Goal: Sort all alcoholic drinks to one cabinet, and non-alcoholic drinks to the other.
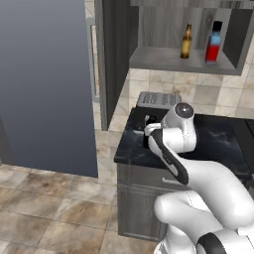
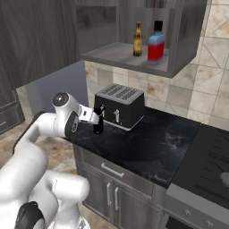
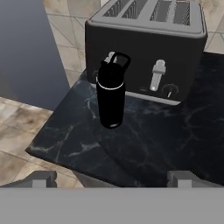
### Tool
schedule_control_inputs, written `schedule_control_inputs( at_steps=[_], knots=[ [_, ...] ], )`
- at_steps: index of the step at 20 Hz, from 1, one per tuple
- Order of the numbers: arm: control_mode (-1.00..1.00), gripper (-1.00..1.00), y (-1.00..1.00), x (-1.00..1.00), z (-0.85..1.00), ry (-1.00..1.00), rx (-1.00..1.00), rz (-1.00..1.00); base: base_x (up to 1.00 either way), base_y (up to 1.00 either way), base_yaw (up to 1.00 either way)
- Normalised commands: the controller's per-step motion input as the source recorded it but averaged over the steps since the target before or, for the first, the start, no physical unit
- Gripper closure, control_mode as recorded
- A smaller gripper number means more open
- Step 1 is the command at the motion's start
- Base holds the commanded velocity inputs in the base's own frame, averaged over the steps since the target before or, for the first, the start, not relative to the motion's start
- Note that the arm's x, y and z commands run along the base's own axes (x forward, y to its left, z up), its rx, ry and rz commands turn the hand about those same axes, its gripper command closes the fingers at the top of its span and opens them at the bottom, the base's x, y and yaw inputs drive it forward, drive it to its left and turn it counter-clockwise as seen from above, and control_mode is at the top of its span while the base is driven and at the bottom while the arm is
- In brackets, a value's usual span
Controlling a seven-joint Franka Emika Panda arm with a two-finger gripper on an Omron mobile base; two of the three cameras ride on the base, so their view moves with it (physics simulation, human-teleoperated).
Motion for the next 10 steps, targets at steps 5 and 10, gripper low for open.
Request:
schedule_control_inputs(
  at_steps=[5,10],
  knots=[
    [-1.00,-1.00,0.00,0.27,-0.18,0.01,0.00,0.00,0.00,0.00,0.00],
    [-1.00,-1.00,0.00,0.24,-0.17,0.01,0.00,0.00,0.00,0.00,0.00]
  ],
)
